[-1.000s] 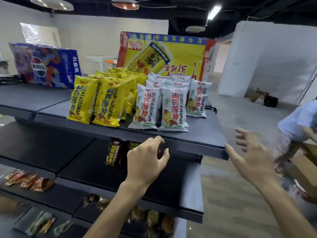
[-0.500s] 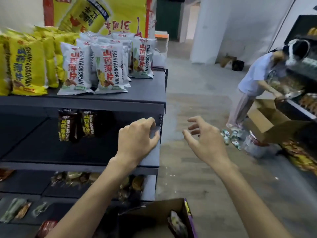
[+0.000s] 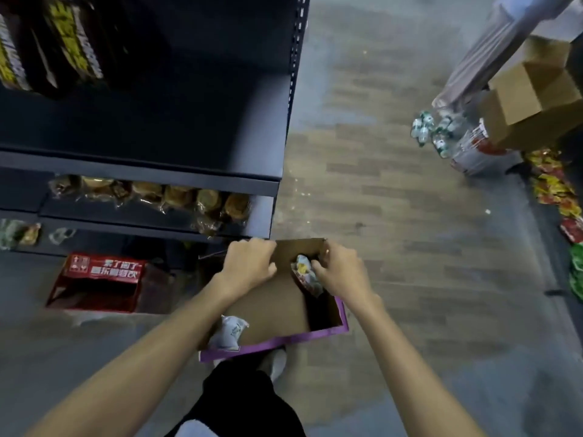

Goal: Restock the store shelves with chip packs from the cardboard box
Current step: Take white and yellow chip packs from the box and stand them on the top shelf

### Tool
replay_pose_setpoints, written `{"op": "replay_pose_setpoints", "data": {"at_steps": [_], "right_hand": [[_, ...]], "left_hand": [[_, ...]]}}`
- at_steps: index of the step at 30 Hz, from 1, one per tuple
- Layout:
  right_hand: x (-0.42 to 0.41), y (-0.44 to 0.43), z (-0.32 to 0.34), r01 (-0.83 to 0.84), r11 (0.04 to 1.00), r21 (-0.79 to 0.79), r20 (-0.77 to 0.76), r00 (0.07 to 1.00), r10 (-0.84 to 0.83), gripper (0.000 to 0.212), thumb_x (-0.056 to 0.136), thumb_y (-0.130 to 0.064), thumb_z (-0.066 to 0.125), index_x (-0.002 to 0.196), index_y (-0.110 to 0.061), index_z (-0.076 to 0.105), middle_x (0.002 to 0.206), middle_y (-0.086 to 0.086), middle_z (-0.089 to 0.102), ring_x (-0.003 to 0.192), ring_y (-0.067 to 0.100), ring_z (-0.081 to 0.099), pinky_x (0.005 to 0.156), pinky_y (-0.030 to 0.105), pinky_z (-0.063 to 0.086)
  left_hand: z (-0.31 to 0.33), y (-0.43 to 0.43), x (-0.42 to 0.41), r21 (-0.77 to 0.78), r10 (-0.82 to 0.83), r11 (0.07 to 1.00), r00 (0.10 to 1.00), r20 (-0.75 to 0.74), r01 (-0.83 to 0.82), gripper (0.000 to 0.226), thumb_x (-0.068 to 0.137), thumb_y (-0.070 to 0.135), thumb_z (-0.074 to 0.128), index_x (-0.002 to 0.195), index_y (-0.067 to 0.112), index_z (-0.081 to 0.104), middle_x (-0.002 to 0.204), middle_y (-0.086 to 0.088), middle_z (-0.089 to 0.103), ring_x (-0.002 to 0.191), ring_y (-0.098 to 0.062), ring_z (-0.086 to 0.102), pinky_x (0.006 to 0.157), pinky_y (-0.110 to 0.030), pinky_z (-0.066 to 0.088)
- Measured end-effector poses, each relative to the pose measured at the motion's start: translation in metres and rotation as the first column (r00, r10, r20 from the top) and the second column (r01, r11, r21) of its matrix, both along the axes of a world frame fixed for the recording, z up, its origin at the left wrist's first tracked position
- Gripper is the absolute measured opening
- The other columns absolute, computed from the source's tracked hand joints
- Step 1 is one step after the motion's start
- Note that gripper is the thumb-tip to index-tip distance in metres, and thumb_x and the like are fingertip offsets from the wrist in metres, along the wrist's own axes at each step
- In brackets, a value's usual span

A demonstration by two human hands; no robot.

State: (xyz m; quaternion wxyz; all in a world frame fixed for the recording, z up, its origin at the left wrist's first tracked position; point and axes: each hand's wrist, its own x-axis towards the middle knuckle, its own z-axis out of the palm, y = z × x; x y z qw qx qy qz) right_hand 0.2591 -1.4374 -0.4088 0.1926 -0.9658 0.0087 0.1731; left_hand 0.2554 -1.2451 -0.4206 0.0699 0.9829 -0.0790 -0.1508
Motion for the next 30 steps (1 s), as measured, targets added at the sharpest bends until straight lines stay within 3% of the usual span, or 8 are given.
{"op": "replay_pose_setpoints", "data": {"at_steps": [6,10,13,16,24,27,30], "right_hand": [[-0.022,0.009,-0.087,-0.024,0.998,-0.052,-0.331,0.944,0.006,0.054,0.086,-0.032,0.064,0.135,-0.016,0.047,0.122,0.013,0.061,0.114,0.035,0.055,0.091,0.037,0.047],[-0.042,-0.001,-0.117,-0.07,0.991,-0.112,-0.451,0.893,0.012,0.047,0.085,-0.035,0.064,0.125,-0.014,0.052,0.121,0.014,0.06,0.113,0.035,0.056,0.092,0.039,0.048],[-0.048,-0.009,-0.132,-0.072,0.991,-0.112,-0.457,0.89,0.013,0.043,0.086,-0.032,0.063,0.123,-0.013,0.053,0.117,0.014,0.061,0.11,0.035,0.057,0.09,0.039,0.048],[-0.051,-0.011,-0.15,-0.091,0.99,-0.11,-0.476,0.879,0.029,0.042,0.088,-0.032,0.062,0.124,-0.012,0.052,0.116,0.012,0.061,0.108,0.034,0.058,0.088,0.04,0.049],[-0.047,0.014,-0.218,-0.082,0.996,-0.043,-0.484,0.874,0.051,0.043,0.091,-0.03,0.06,0.13,-0.014,0.051,0.124,0.012,0.057,0.109,0.033,0.058,0.088,0.039,0.049],[-0.044,0.016,-0.243,-0.056,0.998,-0.041,-0.474,0.88,0.03,0.04,0.091,-0.029,0.059,0.127,-0.013,0.052,0.123,0.013,0.058,0.109,0.034,0.057,0.086,0.038,0.048],[-0.042,0.014,-0.264,-0.049,0.997,-0.056,-0.479,0.878,0.016,0.04,0.092,-0.029,0.059,0.128,-0.013,0.051,0.123,0.014,0.058,0.109,0.034,0.058,0.084,0.037,0.048]], "left_hand": [[-0.094,0.016,-0.031,0.123,0.007,0.991,0.917,-0.398,0.046,0.033,0.086,0.034,0.06,0.114,0.016,0.058,0.116,-0.01,0.062,0.104,-0.032,0.063,0.078,-0.035,0.047],[-0.128,0.028,-0.048,0.142,0.053,0.989,0.827,-0.56,0.033,0.04,0.088,0.031,0.064,0.121,0.01,0.054,0.124,-0.014,0.057,0.112,-0.033,0.06,0.085,-0.036,0.047],[-0.151,0.035,-0.053,0.17,0.079,0.985,0.814,-0.576,0.024,0.032,0.091,0.012,0.056,0.122,0.006,0.054,0.125,-0.017,0.055,0.113,-0.035,0.059,0.088,-0.038,0.047],[-0.174,0.039,-0.057,0.188,0.124,0.982,0.797,-0.591,-0.013,0.03,0.091,0.007,0.051,0.12,0.005,0.057,0.123,-0.017,0.057,0.111,-0.036,0.06,0.085,-0.038,0.049],[-0.245,0.029,-0.068,0.169,0.226,0.974,0.721,-0.655,-0.152,0.04,0.081,0.039,0.071,0.109,0.012,0.063,0.113,-0.01,0.064,0.103,-0.03,0.063,0.072,-0.029,0.044],[-0.267,0.024,-0.075,0.229,0.251,0.965,0.711,-0.657,-0.128,0.046,0.07,0.045,0.08,0.103,0.016,0.064,0.107,-0.005,0.066,0.095,-0.023,0.065,0.064,-0.026,0.042],[-0.289,0.022,-0.083,0.287,0.246,0.956,0.706,-0.664,-0.063,0.052,0.071,0.047,0.078,0.112,0.02,0.061,0.114,-0.001,0.063,0.1,-0.019,0.062,0.067,-0.025,0.043]]}}
